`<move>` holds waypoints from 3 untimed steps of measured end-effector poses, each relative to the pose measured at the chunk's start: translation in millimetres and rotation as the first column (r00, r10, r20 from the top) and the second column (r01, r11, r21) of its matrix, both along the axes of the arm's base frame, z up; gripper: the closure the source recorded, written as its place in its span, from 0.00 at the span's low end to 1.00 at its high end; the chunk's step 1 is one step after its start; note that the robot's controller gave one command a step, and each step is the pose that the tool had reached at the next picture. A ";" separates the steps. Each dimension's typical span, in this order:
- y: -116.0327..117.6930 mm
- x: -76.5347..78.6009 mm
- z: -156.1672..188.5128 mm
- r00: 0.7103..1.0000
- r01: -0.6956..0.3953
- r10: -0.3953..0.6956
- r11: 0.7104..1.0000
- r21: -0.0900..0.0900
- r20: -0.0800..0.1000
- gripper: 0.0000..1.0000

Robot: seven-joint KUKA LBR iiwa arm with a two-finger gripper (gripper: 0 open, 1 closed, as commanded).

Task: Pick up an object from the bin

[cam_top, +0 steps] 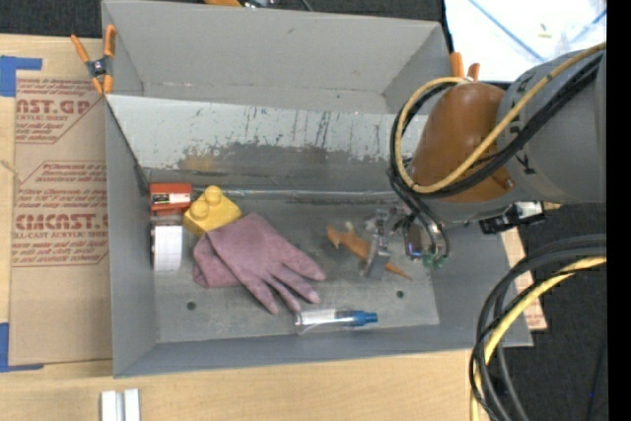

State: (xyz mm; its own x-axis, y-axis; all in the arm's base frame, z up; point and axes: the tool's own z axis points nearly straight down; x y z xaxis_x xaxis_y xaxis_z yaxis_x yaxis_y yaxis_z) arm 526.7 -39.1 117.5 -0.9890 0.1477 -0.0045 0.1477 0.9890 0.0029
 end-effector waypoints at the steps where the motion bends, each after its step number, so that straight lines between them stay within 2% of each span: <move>1: 0.5 -2.3 27.7 1.000 0.000 0.000 1.000 0.001 -0.009 1.00; 2: 0.9 -1.3 53.4 1.000 -0.001 0.001 1.000 0.002 -0.006 1.00; 3: 1.1 -1.6 53.1 1.000 -0.001 0.001 1.000 0.002 -0.005 1.00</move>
Offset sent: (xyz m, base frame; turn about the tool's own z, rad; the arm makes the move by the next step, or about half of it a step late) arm -0.0025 0.0005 0.0516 -0.0002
